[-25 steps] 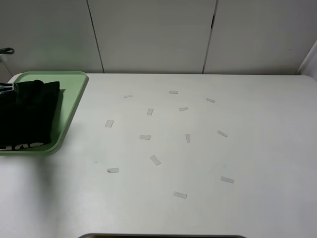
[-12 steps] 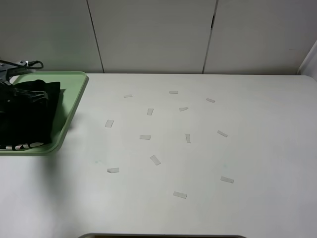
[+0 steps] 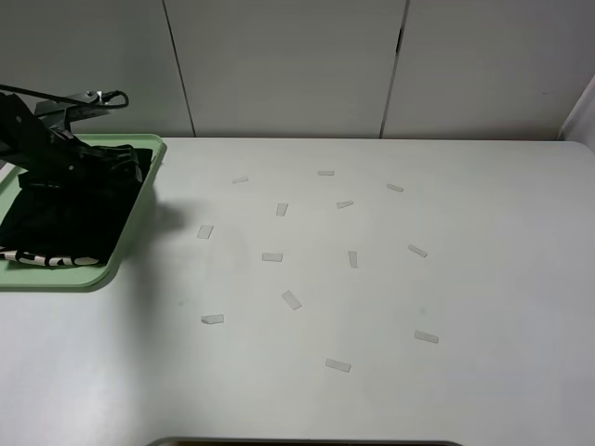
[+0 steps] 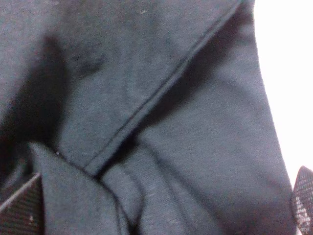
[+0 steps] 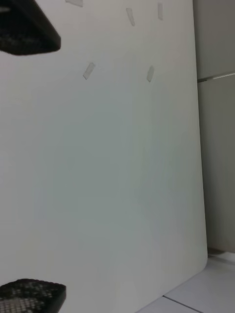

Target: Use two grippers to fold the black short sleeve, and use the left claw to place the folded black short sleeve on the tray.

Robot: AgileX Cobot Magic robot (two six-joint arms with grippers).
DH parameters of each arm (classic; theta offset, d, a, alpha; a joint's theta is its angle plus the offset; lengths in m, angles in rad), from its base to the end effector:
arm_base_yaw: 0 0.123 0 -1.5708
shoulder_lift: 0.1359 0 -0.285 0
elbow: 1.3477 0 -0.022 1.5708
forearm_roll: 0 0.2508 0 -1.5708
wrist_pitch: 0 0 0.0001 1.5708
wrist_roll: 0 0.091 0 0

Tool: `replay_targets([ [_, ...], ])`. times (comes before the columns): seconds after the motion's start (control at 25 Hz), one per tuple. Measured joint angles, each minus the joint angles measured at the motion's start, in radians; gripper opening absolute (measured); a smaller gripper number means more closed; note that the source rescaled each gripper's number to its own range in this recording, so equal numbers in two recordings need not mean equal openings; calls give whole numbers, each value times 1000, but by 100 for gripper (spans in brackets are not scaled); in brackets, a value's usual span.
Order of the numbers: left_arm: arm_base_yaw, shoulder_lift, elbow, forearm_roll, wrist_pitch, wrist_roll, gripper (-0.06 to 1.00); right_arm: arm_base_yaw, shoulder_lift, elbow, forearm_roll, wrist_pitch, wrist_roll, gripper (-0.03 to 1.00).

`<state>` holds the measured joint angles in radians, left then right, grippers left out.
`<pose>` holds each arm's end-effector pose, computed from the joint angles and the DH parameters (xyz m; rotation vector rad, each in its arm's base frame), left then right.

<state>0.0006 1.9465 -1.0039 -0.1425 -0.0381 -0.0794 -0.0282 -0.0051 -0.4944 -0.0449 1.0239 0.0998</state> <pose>0.3828 0.0007 0.1302 -0.2678 2.3757 -0.0979 -0.0036 -0.0034 0.2788 0.1294 2.0030 -0.0077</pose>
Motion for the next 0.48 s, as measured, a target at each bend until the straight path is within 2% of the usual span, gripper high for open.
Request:
replay_targets([
  [0.48, -6, -238, -50, 17, 279, -3, 100, 0, 0, 0, 0, 0, 0, 100],
])
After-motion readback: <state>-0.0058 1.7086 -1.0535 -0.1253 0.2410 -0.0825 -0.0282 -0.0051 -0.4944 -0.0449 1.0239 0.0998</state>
